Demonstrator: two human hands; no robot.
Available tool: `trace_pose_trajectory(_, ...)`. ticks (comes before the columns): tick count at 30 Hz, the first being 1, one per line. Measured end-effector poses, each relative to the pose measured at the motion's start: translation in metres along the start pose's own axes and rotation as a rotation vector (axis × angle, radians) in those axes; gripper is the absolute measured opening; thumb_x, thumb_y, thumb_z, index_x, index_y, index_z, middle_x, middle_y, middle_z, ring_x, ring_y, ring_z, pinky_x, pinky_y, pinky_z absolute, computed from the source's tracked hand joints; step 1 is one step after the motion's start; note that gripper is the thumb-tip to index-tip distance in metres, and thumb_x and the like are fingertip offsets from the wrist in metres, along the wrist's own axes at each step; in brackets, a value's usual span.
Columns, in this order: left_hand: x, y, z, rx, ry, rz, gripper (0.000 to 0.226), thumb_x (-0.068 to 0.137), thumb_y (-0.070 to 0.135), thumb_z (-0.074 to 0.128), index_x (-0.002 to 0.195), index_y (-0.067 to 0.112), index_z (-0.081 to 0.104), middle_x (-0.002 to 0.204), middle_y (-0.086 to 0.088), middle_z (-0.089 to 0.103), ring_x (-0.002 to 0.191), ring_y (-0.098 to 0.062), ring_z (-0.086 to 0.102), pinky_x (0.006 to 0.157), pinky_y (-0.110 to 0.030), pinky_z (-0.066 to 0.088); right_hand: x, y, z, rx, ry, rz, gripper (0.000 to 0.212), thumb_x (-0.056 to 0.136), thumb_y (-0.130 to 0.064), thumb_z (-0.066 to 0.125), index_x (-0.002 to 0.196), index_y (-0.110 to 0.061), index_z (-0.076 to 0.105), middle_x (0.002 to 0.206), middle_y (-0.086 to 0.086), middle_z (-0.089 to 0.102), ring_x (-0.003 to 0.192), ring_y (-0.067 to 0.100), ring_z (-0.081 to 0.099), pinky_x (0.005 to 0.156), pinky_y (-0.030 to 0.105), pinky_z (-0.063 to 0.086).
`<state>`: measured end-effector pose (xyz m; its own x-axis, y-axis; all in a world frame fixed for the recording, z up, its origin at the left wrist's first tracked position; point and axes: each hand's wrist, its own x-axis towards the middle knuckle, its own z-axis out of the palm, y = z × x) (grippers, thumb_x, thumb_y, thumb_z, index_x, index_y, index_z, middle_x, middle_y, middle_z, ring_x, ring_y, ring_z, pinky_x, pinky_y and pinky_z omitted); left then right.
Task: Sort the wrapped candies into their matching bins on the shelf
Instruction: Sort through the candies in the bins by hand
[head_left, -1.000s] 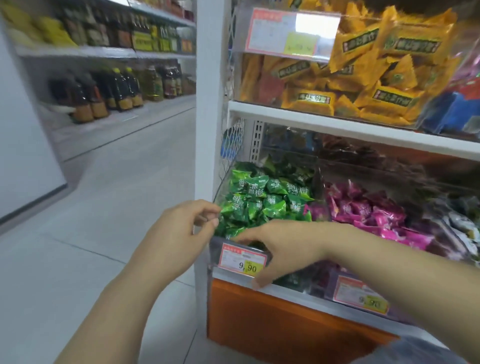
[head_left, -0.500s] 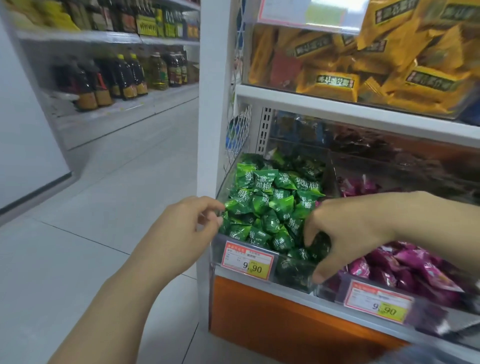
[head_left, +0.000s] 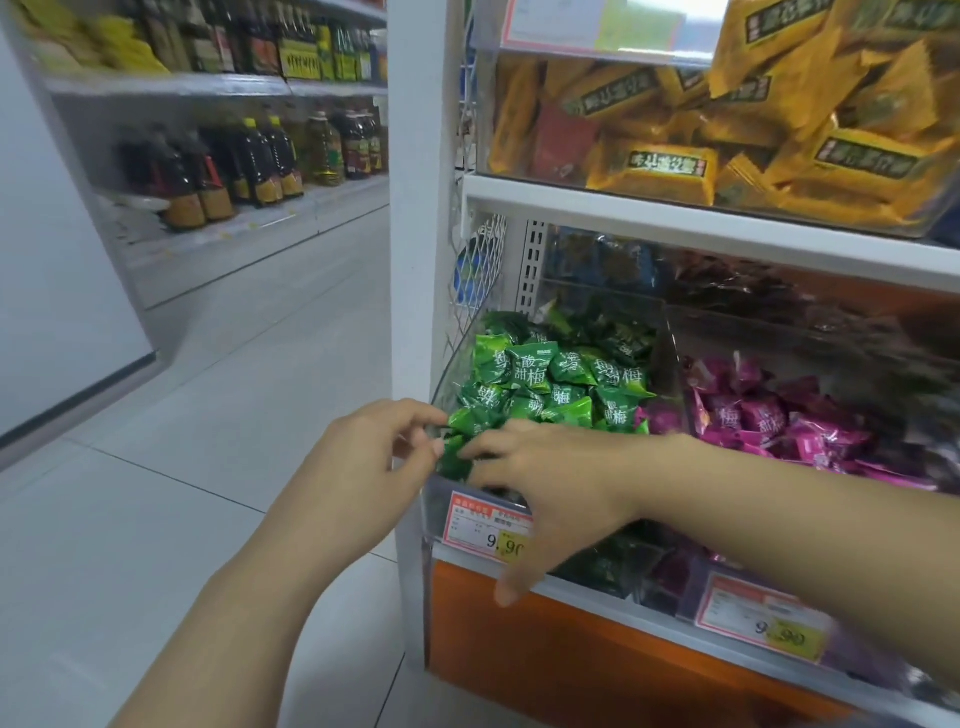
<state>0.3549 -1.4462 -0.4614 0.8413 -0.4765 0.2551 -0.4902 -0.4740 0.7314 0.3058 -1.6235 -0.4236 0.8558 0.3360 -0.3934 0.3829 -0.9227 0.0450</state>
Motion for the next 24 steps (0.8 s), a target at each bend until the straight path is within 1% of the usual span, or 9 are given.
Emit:
trace_pose_trajectory(3,-0.001,0.0,-0.002,-0.009,-0.018,0.002,0.018,0.092,0.022,0.058,0.102,0.035,0.064,0.091,0.013,0.064,0.088,0.007,0.057,0.071,-0.002,0.039,-0.012,0.002,0.003,-0.141,-0.085,0.026,0.082,0.066,-0.083,0.052,0.115,-0.017,0.062,0.149,-0.003,0.025,0.124,0.021,0.031,0.106,0.042,0.033)
trace_pose_trajectory(5,-0.001,-0.001,-0.003,-0.021,-0.031,0.005,0.017,0.092,0.023,0.057,0.102,0.035,0.063,0.09,0.013,0.063,0.089,0.004,0.058,0.072,-0.003,0.04,-0.023,0.003,0.001,-0.175,-0.114,0.041,0.078,0.068,-0.083,0.049,0.107,-0.017,0.065,0.147,-0.005,0.029,0.124,0.019,0.031,0.108,0.039,0.03)
trace_pose_trajectory(8,-0.002,-0.001,-0.004,-0.014,-0.052,0.013,0.017,0.092,0.024,0.057,0.1,0.039,0.06,0.087,0.013,0.061,0.089,0.005,0.058,0.073,-0.002,0.039,-0.039,0.009,-0.004,-0.183,-0.116,0.049,0.076,0.069,-0.084,0.045,0.111,-0.023,0.065,0.149,-0.009,0.027,0.13,0.017,0.025,0.112,0.036,0.025)
trace_pose_trajectory(13,-0.002,-0.002,-0.006,-0.022,-0.053,0.02,0.017,0.092,0.025,0.057,0.102,0.039,0.06,0.085,0.015,0.061,0.087,0.007,0.057,0.07,0.001,0.037,-0.051,0.016,-0.007,-0.143,-0.086,0.016,0.071,0.069,-0.084,0.042,0.111,-0.031,0.063,0.15,-0.017,0.025,0.124,0.008,0.022,0.107,0.027,0.023)
trace_pose_trajectory(16,-0.002,-0.002,-0.005,-0.019,-0.053,0.02,0.018,0.092,0.024,0.057,0.103,0.038,0.061,0.084,0.015,0.061,0.086,0.006,0.057,0.069,0.001,0.037,-0.051,0.017,-0.013,-0.089,-0.021,0.01,0.068,0.068,-0.084,0.044,0.11,-0.034,0.064,0.144,-0.02,0.038,0.125,0.003,0.028,0.107,0.025,0.029)
trace_pose_trajectory(19,-0.002,-0.002,-0.005,-0.008,-0.052,0.024,0.017,0.092,0.025,0.057,0.102,0.039,0.059,0.083,0.015,0.06,0.086,0.005,0.056,0.069,-0.001,0.038,-0.041,0.011,-0.025,0.056,0.14,-0.017,0.061,0.071,-0.075,0.052,0.114,-0.034,0.063,0.129,-0.019,0.053,0.12,0.0,0.042,0.105,0.027,0.037)
trace_pose_trajectory(21,-0.001,-0.001,-0.005,-0.01,-0.053,0.026,0.018,0.092,0.025,0.058,0.1,0.04,0.058,0.083,0.015,0.06,0.085,0.004,0.057,0.069,-0.003,0.039,-0.025,0.008,-0.027,0.097,0.23,-0.042,0.065,0.073,-0.071,0.055,0.125,-0.031,0.056,0.132,-0.015,0.051,0.121,0.002,0.042,0.106,0.026,0.036)
trace_pose_trajectory(22,-0.001,0.0,-0.005,-0.011,-0.054,0.029,0.018,0.091,0.024,0.058,0.099,0.04,0.058,0.082,0.015,0.059,0.084,0.004,0.058,0.069,-0.004,0.04,-0.014,0.006,-0.026,0.08,0.234,-0.045,0.071,0.073,-0.071,0.055,0.131,-0.03,0.052,0.135,-0.013,0.048,0.124,0.005,0.04,0.108,0.028,0.034)
trace_pose_trajectory(24,-0.001,0.0,-0.005,-0.012,-0.058,0.038,0.019,0.091,0.023,0.058,0.097,0.042,0.058,0.082,0.015,0.06,0.083,0.004,0.058,0.07,-0.005,0.04,0.008,0.003,-0.021,0.004,0.17,-0.04,0.087,0.068,-0.081,0.049,0.137,-0.029,0.043,0.139,-0.007,0.044,0.126,0.013,0.036,0.109,0.037,0.033)
